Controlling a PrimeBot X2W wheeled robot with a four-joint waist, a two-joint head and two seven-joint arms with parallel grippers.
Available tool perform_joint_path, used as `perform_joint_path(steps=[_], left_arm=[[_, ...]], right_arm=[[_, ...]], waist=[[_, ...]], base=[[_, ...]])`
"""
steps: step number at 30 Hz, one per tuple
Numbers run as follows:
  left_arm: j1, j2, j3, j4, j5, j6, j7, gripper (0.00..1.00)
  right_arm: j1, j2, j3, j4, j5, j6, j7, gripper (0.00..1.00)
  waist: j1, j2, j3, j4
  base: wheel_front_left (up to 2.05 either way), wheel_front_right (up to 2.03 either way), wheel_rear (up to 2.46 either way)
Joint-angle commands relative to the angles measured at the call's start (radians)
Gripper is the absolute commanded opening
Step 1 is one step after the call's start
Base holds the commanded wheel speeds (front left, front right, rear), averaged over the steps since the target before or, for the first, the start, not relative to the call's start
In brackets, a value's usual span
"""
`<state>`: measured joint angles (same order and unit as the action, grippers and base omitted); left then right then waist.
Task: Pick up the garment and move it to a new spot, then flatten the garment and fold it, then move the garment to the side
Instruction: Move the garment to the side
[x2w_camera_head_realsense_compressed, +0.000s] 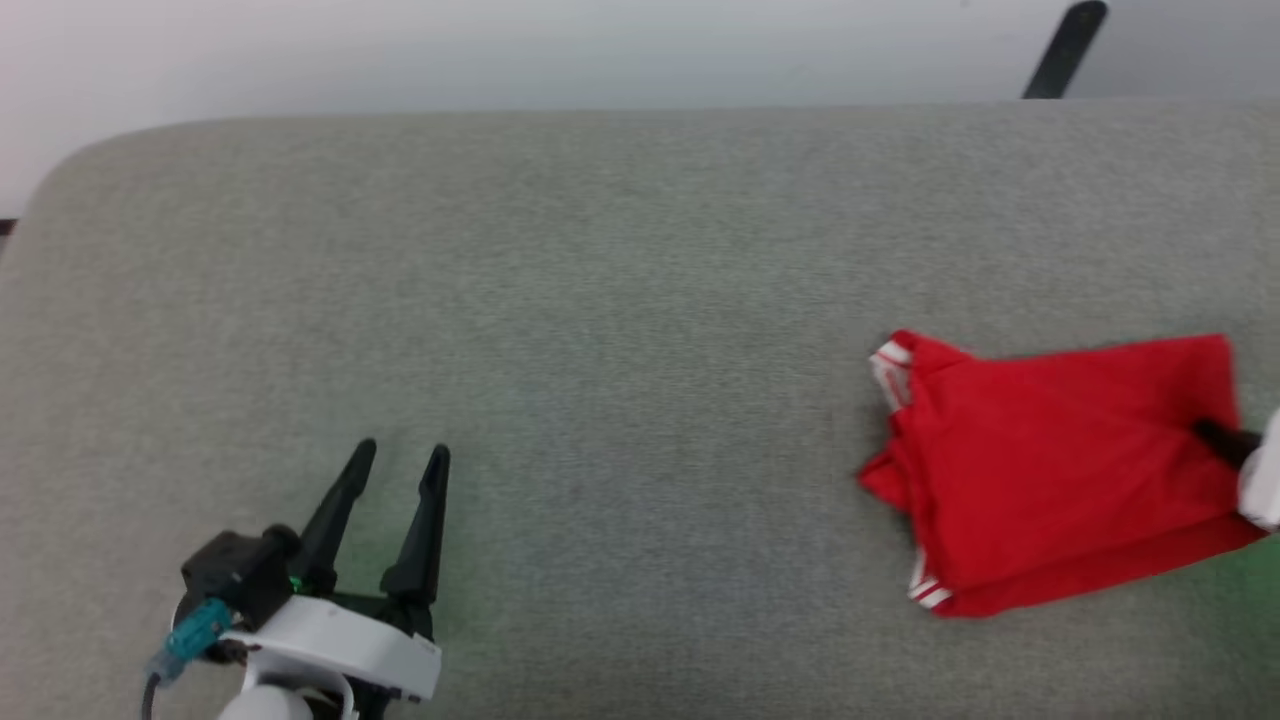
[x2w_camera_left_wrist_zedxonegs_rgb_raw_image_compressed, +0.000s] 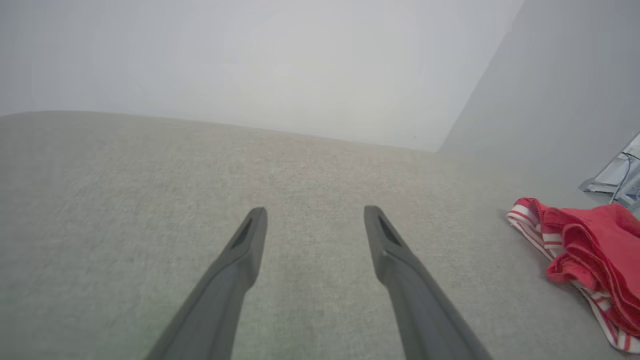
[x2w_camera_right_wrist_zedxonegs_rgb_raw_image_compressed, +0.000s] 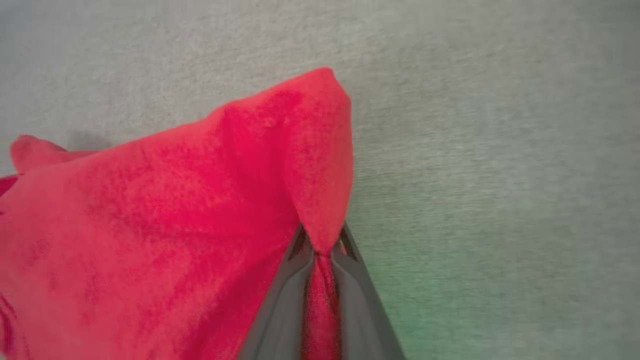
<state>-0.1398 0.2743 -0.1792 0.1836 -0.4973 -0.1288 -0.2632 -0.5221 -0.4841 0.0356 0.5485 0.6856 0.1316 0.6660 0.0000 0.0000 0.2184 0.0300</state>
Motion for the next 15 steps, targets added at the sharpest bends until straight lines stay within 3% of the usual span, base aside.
perform_joint_path(steps=[1, 8, 15], left_arm=[[-0.013, 0.004, -0.001, -0.007, 0.003, -0.003, -0.001, 1.0], [-0.064, 0.026, -0.043, -0.047, 0.018, -0.003, 0.0, 1.0], [-0.101, 0.044, -0.077, -0.069, 0.012, -0.003, 0.0, 1.0]], right_arm=[[0.005, -0.014, -0.01, -0.005, 0.004, -0.002, -0.007, 0.0], [0.021, -0.073, -0.085, -0.034, -0.01, -0.002, -0.035, 0.0], [0.018, -0.069, -0.175, -0.039, -0.057, -0.002, -0.067, 0.0]], waist=[[0.0, 0.0, 0.007, -0.024], [0.0, 0.0, 0.026, -0.102], [0.0, 0.0, 0.049, -0.176]], base=[[0.0, 0.0, 0.0], [0.0, 0.0, 0.0], [0.0, 0.0, 0.0]])
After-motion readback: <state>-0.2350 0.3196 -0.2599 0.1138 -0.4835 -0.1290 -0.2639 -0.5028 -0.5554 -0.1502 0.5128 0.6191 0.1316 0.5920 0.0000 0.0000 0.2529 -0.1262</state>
